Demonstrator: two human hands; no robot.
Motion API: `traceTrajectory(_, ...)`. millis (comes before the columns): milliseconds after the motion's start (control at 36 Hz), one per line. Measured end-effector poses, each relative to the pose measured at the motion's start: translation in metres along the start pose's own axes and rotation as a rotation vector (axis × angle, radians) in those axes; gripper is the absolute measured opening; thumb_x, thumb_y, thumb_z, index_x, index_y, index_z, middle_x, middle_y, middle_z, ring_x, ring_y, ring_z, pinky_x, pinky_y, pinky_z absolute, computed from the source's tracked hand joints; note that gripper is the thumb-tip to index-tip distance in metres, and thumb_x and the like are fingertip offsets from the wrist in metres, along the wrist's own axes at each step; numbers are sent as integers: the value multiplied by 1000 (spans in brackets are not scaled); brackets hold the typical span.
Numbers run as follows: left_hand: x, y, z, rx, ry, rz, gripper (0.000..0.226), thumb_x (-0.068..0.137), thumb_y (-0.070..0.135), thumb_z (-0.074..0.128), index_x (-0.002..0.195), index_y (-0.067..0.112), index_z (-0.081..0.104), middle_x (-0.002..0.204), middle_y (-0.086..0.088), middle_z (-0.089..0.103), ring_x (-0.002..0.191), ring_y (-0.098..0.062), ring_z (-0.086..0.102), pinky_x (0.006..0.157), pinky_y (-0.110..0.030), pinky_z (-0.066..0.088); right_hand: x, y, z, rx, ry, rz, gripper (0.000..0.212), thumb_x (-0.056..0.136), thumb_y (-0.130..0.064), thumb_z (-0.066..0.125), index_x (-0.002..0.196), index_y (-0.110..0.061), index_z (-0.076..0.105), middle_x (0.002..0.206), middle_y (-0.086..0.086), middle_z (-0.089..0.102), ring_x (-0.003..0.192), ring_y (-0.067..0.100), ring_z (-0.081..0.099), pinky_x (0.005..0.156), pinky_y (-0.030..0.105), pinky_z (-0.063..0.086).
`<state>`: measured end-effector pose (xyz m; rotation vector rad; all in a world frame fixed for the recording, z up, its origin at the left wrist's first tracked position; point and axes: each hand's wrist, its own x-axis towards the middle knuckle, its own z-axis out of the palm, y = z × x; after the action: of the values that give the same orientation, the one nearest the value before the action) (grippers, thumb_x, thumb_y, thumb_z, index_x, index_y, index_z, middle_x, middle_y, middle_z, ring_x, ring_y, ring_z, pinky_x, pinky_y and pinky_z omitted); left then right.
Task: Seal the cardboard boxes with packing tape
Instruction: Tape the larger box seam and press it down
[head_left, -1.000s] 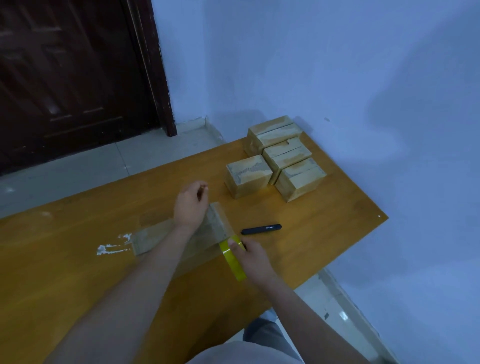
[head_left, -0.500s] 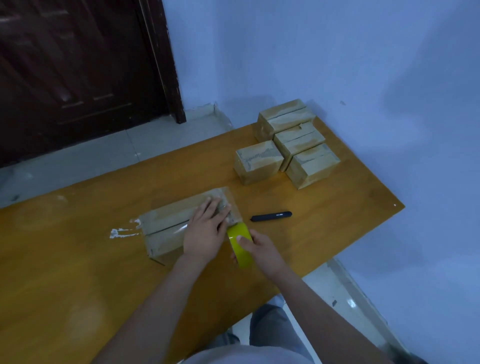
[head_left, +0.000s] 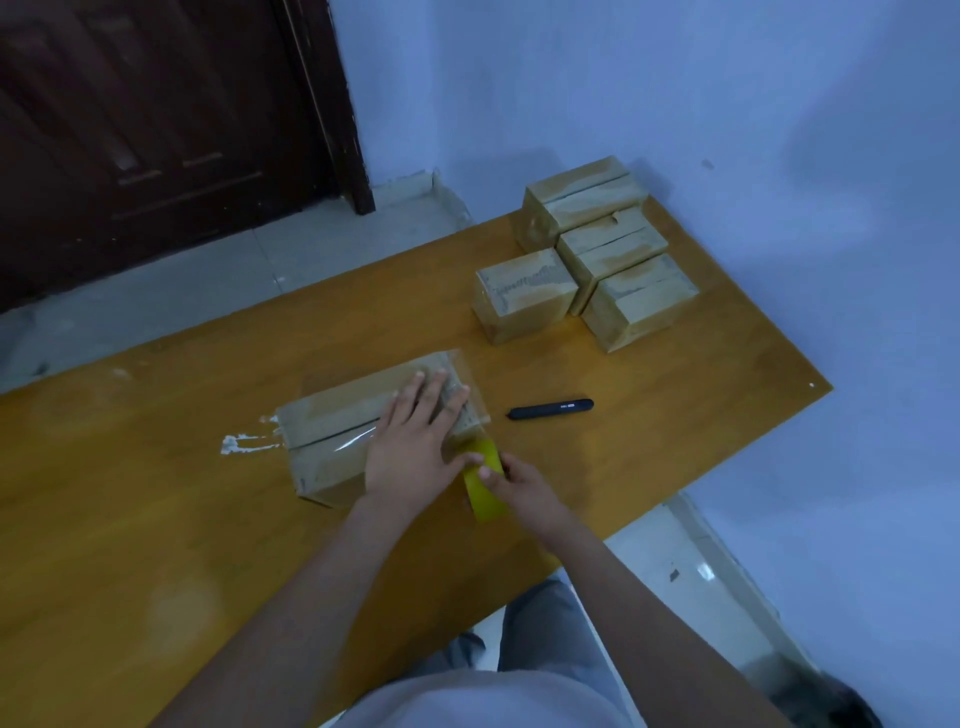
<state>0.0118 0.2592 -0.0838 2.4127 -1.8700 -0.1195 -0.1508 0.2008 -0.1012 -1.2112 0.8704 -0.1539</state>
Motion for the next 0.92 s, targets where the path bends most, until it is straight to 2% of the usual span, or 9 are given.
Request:
traceTrajectory(111,0,2,-1,2,5,-13,79,77,72,29,138,25,50,146,-5,44,135,-29,40,104,-47,37,4,5,-10,56,57,7,30,83,-44,63,99,-18,59,91,-3,62,87,13,58,79,31,46)
traceTrajectory(222,1,2,0,-6,24,-19,80,78,74,36,139,25,47,148,-4,42,138,-27,34,105,-47,36,11,2,-26,160,298,-1,40,81,-49,60,90,-10,59,81,2,59,78,16,57,74,31,45)
traceTrajectory(333,1,2,3,-46,32,-28,81,78,70,54,144,26,40,154,-3,32,143,-27,25,111,-46,27,39,0,-58,-592,628,-53,29,90,-25,62,111,-6,56,113,9,50,108,24,48,90,25,35)
traceTrajectory(444,1,2,2,-46,33,-38,80,77,74,41,142,27,43,152,-3,35,141,-27,29,109,-47,31,65,1,-78,-1103,529,64,40,93,-25,56,130,-15,46,139,9,32,130,31,29,108,43,30)
traceTrajectory(583,1,4,1,-73,65,-45,80,79,75,33,140,26,47,150,-2,38,140,-27,31,109,-46,30,74,10,-82,-1366,498,49,27,98,-26,47,123,-18,48,134,8,39,129,32,31,111,46,22)
traceTrajectory(667,1,5,1,-57,82,-51,80,78,74,34,138,24,49,148,-3,41,138,-27,34,108,-46,31,67,15,-83,-1344,488,22,24,99,-31,44,116,-15,51,125,8,47,121,29,38,103,41,29)
traceTrajectory(722,1,6,1,-55,77,-56,80,76,74,35,138,24,49,148,-3,41,138,-27,33,108,-46,31,58,15,-84,-1209,454,-18,23,99,-30,44,109,-11,51,114,9,53,107,28,48,84,38,39)
traceTrajectory(806,1,7,0,-74,70,-56,82,76,75,41,141,25,45,151,-2,37,141,-26,28,111,-47,29,36,12,-84,-972,409,-187,23,98,-28,47,107,-8,55,99,8,56,80,27,55,58,32,38)
traceTrajectory(917,1,8,-1,-87,19,-82,82,79,72,50,147,29,34,157,2,23,146,-21,13,116,-44,17,5,0,-79,-931,453,-373,21,90,-26,62,107,-14,65,90,0,57,67,15,53,51,28,41)
